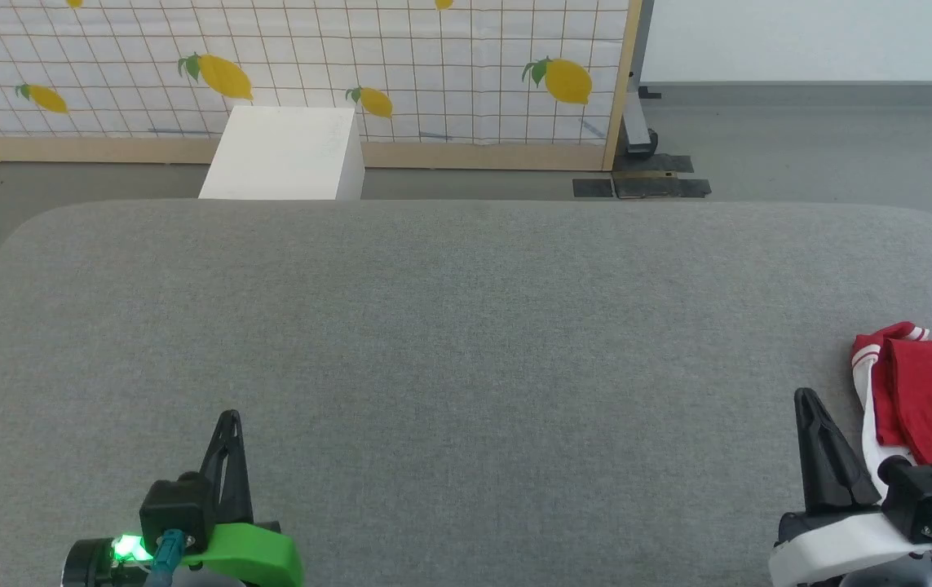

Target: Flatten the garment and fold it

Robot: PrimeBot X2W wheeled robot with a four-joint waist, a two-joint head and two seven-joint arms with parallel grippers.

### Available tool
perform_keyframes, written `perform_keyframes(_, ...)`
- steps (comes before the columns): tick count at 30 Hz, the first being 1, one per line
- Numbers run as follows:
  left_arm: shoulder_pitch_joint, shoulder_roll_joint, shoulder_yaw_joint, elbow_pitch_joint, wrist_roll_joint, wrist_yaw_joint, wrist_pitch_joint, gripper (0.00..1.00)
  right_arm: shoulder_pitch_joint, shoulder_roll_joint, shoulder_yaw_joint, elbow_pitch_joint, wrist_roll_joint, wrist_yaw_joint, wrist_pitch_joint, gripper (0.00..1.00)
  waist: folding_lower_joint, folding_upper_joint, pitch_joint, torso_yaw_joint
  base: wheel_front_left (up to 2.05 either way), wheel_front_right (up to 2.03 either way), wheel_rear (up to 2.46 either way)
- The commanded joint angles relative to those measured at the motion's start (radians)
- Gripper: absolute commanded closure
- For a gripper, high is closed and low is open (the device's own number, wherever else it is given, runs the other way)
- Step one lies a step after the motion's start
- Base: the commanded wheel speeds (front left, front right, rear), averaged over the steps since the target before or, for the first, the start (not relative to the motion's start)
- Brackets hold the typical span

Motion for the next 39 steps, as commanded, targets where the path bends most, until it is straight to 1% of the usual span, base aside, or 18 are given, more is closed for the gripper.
perform_keyframes(1,-0.007,-0.003,0.001,-0.005,0.005,-0.007,0.007,1.00,-0.011,0.000,0.004,-0.007,-0.007,0.000,0.007,1.00,0.0001,0.0000,0.000,0.000,0.00,0.00,0.00)
perform_keyframes(39,-0.025,-0.008,0.004,-0.039,0.015,-0.023,0.085,1.00,-0.033,0.001,0.032,-0.035,-0.029,-0.001,0.084,1.00,0.0001,0.0000,0.006,-0.006,0.00,0.00,0.00)
